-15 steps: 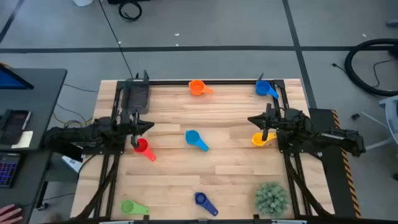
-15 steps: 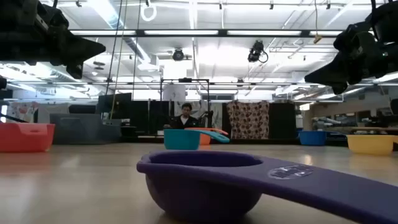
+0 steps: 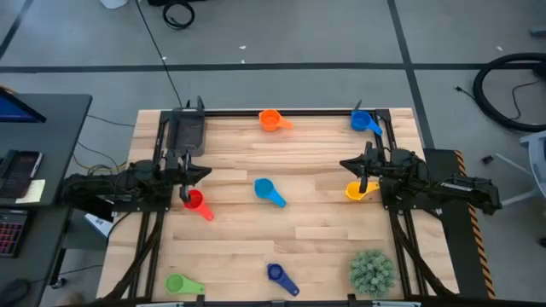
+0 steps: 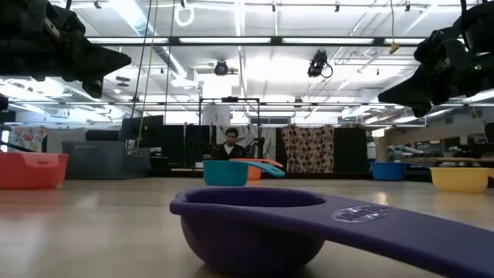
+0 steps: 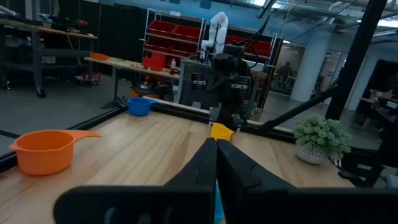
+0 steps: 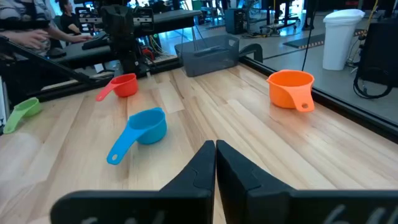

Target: Nest measuring cups in basket

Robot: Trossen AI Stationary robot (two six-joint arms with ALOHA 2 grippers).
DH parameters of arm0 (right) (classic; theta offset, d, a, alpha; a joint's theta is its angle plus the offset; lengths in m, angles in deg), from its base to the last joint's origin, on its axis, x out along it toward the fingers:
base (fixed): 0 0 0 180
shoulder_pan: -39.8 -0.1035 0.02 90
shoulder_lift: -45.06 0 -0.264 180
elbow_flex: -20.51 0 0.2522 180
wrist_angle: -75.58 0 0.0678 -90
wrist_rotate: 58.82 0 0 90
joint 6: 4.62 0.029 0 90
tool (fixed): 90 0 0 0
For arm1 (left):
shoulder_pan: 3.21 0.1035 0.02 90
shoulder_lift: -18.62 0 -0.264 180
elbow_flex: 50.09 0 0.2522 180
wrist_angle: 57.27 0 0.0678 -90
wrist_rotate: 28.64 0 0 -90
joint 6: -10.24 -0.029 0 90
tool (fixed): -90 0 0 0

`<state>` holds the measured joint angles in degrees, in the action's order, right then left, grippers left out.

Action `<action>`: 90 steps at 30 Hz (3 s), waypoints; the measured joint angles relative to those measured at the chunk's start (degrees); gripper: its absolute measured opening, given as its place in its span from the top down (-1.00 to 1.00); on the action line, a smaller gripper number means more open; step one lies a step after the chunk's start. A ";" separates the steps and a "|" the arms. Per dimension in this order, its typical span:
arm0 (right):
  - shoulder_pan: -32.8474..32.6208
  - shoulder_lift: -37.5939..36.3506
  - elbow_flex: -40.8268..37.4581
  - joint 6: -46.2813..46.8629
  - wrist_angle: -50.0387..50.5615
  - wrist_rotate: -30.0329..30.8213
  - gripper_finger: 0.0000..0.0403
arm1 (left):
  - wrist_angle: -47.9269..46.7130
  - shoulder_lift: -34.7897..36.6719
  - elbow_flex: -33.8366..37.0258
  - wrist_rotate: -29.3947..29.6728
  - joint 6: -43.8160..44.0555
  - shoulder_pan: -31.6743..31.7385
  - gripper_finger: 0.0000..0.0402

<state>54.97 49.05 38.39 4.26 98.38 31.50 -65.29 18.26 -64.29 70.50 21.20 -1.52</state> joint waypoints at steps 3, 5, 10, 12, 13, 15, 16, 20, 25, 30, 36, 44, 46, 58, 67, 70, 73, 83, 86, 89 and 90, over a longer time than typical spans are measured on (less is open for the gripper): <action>-0.02 0.01 0.00 -0.02 0.00 0.00 0.91 | -0.01 0.00 0.01 0.00 0.01 -0.02 0.95; 0.00 0.00 -0.02 -0.02 0.00 0.01 0.91 | -0.01 0.00 0.01 0.00 0.00 0.00 0.95; -0.01 0.01 0.00 -0.01 0.00 0.01 0.91 | -0.01 0.00 0.00 0.01 0.00 -0.01 0.95; -0.01 0.00 -0.01 -0.02 0.00 0.01 0.91 | -0.01 0.00 -0.01 0.01 0.00 -0.01 0.95; -0.01 0.00 -0.01 -0.01 0.00 0.01 0.91 | -0.01 0.00 0.01 0.00 0.02 -0.02 0.95; 0.00 0.01 0.00 -0.02 0.00 -0.01 0.91 | -0.01 0.00 -0.01 0.02 0.00 0.00 0.95; -0.01 0.01 -0.01 -0.02 0.00 0.00 0.91 | 0.00 0.00 0.00 0.01 0.02 -0.01 0.95; -0.01 0.01 -0.01 -0.01 0.00 0.01 0.91 | -0.01 0.00 0.01 0.00 0.01 -0.02 0.95; -0.02 0.00 0.00 -0.02 0.00 0.01 0.91 | 0.00 0.00 0.01 0.00 0.00 -0.01 0.95; -0.02 0.01 -0.02 0.00 0.00 0.00 0.91 | 0.00 0.00 -0.01 0.01 0.00 -0.01 0.95; 0.00 0.00 0.00 -0.02 0.00 0.01 0.91 | 0.12 0.00 0.00 0.00 0.02 -0.01 0.95; 0.00 0.01 0.00 -0.01 0.00 0.00 0.91 | 0.19 0.00 -0.01 0.00 1.77 -0.02 0.95; -0.02 0.02 -0.01 -0.01 0.00 -0.01 0.91 | 0.19 0.00 0.01 0.00 2.20 -0.02 0.95; -0.02 0.02 -0.02 -0.02 0.00 0.01 0.91 | -1.16 -0.08 -1.09 2.25 2.52 -0.01 0.95; -0.02 0.02 0.00 -0.02 0.00 0.01 0.91 | -17.81 -8.51 -19.58 12.75 -0.86 0.00 0.95; -0.02 0.00 0.00 -0.01 -0.02 0.01 0.91 | -24.47 -16.63 -27.47 12.80 1.60 0.00 0.95; -0.02 0.00 0.00 -0.02 -0.02 0.01 0.91 | -28.56 -26.03 -35.83 14.88 0.41 -0.02 0.95; -0.01 0.00 0.00 -0.02 -0.63 0.01 0.91 | -48.57 -54.07 -66.82 16.55 3.99 2.55 0.95; 0.00 0.02 0.00 -0.02 -0.79 0.01 0.91 | -55.05 -60.25 -75.51 16.54 5.11 4.61 0.95; -0.02 0.02 -0.02 -0.02 -0.90 0.01 0.91 | -62.96 -64.75 -82.99 16.52 6.51 6.64 0.95; -0.02 0.02 0.00 0.00 -1.04 0.01 0.91 | -65.39 -66.00 -85.03 16.57 6.88 7.17 0.95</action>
<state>54.96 49.07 38.39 4.26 97.34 31.52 -130.68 -47.74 -149.32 87.07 28.08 5.65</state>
